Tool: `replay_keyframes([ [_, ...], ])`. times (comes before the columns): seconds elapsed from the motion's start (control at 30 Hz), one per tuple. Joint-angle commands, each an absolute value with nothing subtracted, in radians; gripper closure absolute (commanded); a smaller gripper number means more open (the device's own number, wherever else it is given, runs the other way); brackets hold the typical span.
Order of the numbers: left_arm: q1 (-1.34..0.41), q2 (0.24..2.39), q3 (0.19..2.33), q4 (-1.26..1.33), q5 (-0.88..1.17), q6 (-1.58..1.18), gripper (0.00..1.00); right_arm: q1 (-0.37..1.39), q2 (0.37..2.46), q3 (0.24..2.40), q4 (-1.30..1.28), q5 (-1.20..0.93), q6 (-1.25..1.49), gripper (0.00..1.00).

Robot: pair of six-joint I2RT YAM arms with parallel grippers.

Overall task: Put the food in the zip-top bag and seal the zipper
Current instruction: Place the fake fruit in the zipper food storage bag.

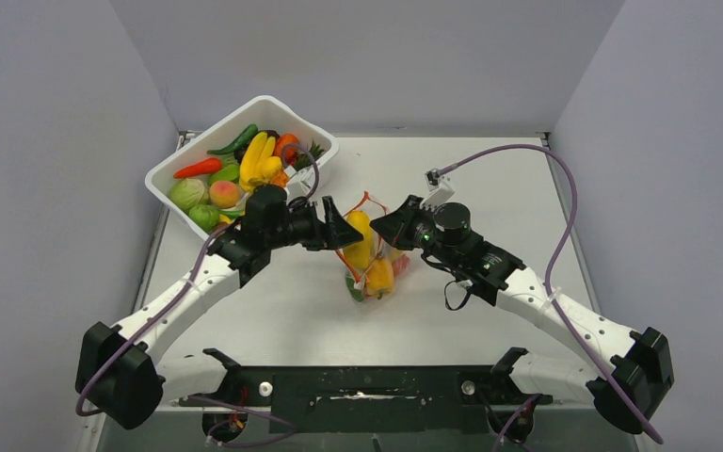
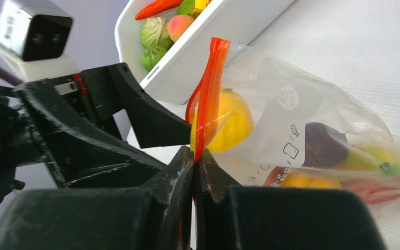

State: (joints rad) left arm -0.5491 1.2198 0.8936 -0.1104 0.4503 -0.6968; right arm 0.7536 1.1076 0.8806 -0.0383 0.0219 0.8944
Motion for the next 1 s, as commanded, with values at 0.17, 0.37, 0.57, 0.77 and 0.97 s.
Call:
replay_keyframes([
  [0.17,-0.553,1.152,1.002,-0.18,0.365,-0.643,0.29,0.759,1.083,0.88,0.048,0.032,0.884,1.0],
  [0.37,-0.553,1.134,1.02,-0.275,0.299,-0.556,0.34,0.759,1.084,0.893,0.037,0.031,0.884,1.0],
  [0.57,-0.554,1.152,0.951,-0.252,0.276,-0.541,0.34,0.758,1.083,0.891,0.044,0.03,0.882,1.0],
  [0.77,-0.554,1.204,0.929,-0.183,0.289,-0.533,0.42,0.758,1.074,0.888,0.037,0.033,0.876,1.0],
  [0.97,-0.554,1.208,0.933,-0.134,0.271,-0.524,0.85,0.758,1.062,0.873,0.053,0.034,0.882,1.0],
])
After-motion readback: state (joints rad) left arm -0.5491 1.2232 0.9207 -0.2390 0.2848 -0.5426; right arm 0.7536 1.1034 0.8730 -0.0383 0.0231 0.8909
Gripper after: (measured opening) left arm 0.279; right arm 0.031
